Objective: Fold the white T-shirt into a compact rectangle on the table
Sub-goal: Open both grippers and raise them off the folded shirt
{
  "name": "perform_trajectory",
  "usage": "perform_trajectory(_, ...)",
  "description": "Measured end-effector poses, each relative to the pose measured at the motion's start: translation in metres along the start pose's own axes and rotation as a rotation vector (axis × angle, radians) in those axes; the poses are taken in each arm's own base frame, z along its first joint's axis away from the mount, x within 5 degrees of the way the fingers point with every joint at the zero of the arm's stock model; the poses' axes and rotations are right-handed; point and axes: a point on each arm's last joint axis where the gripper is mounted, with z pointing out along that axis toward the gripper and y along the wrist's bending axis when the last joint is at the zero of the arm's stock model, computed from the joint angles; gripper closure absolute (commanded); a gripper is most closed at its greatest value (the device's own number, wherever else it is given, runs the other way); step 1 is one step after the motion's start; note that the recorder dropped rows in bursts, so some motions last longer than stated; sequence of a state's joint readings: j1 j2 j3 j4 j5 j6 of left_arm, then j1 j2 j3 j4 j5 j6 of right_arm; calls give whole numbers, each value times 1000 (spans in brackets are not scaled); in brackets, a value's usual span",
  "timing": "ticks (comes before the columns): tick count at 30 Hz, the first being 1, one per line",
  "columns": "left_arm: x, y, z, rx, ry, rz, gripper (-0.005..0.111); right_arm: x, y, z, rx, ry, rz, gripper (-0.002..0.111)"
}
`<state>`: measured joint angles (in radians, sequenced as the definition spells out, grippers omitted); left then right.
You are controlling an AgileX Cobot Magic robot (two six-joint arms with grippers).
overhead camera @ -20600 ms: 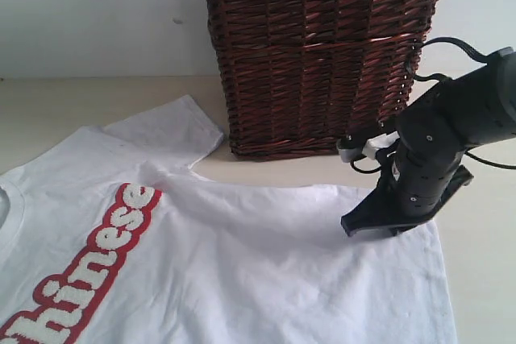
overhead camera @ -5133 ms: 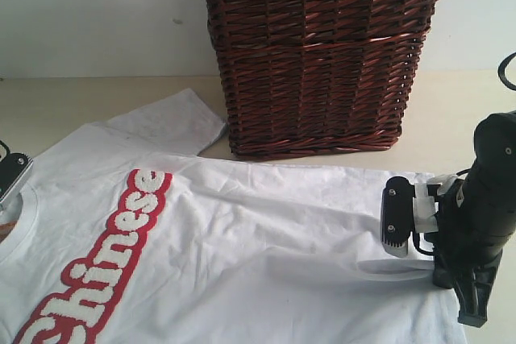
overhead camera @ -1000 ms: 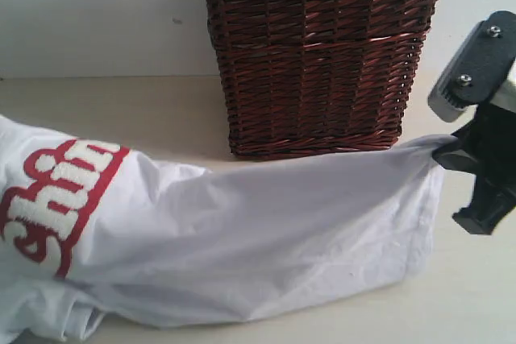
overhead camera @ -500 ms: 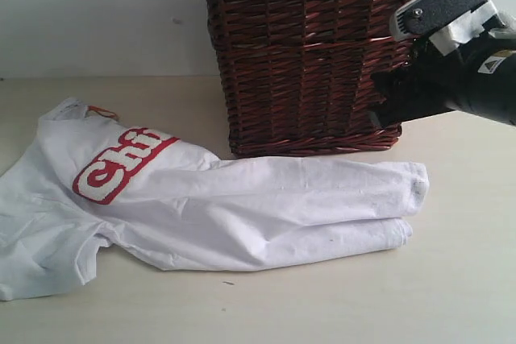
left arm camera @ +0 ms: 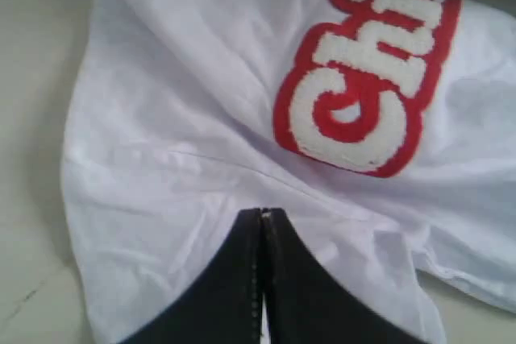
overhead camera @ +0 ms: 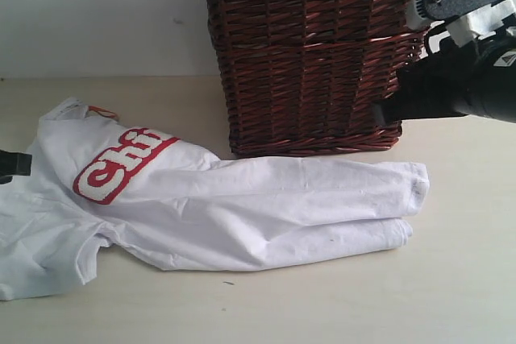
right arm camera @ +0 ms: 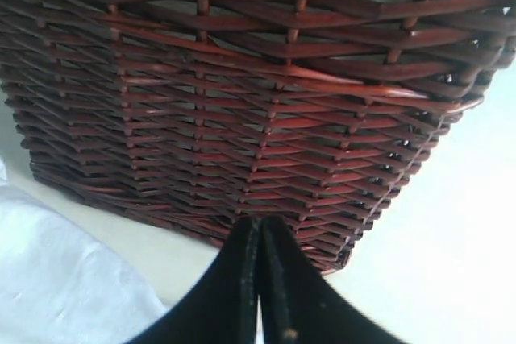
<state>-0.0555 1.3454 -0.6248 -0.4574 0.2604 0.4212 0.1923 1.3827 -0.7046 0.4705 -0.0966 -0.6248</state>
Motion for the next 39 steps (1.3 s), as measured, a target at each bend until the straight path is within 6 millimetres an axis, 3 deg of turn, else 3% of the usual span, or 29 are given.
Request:
perform_trajectory(4, 13, -16, 0, 51, 40, 41, 107, 1, 2, -5, -31, 29, 20, 108)
perform_trajectory(9, 27, -29, 17, 86, 135, 87, 107, 7, 7, -5, -81, 99, 35, 108)
perform_trajectory(22, 37, -22, 55, 23, 176, 70, 107, 10, 10, -6, -107, 137, 46, 108)
perform_trajectory(32, 61, -18, 84, 8, 314, 49, 107, 10, 10, -6, -108, 137, 50, 108)
perform_trajectory(39, 62, -17, 94, -8, 312, 51, 107, 10, 10, -6, -107, 137, 54, 108)
